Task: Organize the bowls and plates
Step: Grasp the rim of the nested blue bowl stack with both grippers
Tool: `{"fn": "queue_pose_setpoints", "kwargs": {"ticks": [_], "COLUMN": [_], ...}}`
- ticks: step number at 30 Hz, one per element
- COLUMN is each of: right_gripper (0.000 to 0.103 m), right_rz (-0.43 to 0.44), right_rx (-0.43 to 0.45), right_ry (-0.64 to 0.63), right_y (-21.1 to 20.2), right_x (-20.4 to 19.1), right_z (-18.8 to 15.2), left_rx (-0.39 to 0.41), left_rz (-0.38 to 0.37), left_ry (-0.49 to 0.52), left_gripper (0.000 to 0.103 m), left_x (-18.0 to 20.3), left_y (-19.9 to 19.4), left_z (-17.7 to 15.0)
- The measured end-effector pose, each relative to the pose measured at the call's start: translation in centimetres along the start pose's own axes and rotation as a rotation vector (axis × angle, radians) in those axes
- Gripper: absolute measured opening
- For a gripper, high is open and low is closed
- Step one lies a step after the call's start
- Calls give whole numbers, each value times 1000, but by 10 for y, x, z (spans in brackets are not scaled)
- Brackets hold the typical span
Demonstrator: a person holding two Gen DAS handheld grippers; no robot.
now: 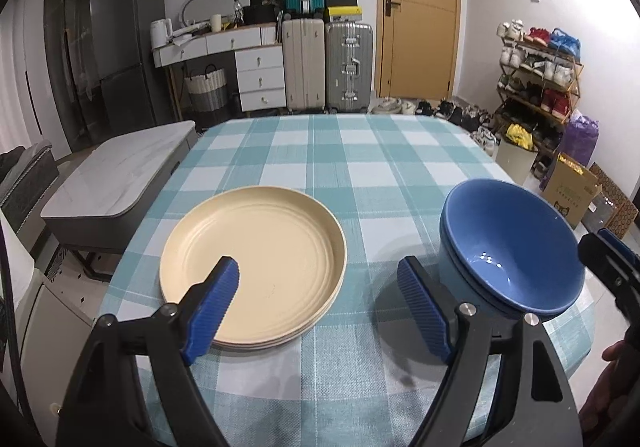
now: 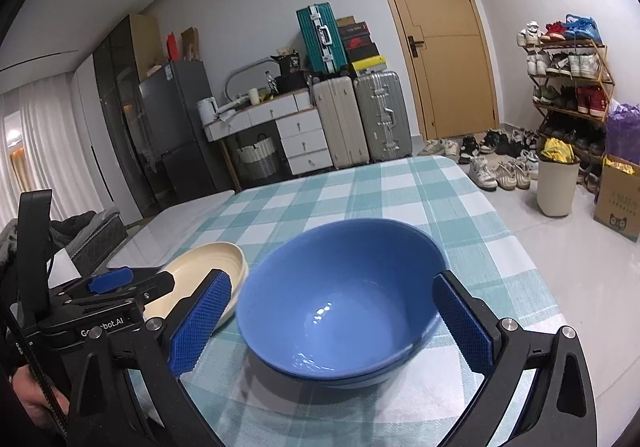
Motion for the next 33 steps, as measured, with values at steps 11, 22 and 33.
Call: {"fn": "queue_pose_setpoints", "kwargs": {"ticks": [11,22,33], "right_gripper": [102,102,102], "right_rz": [-13,59,115], "right_rx": [-119,-294,-400], "right_ry": [68,172,283], "right_y": [25,66,95], "right_x": [46,79,100], "right_z": [12,3,-10], "left_rx": [-173,-287,-446], "left_rz": [-31,-66,-189], "left_ry": [106,123,107], "left_gripper": [82,82,82], "left_x": [39,59,77], "left_y": [48,80,96], "left_z": [16,44,49]}}
Point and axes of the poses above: each gripper's, at about its wrist camera, not at the fingertips, and y roughly the way its jaws point, x to its right, z to its top, the point moved 2 cm from there along y, roughly the way its jaws point, and after that the axes turned 11 degrees about -y, right-handed, at the moved point
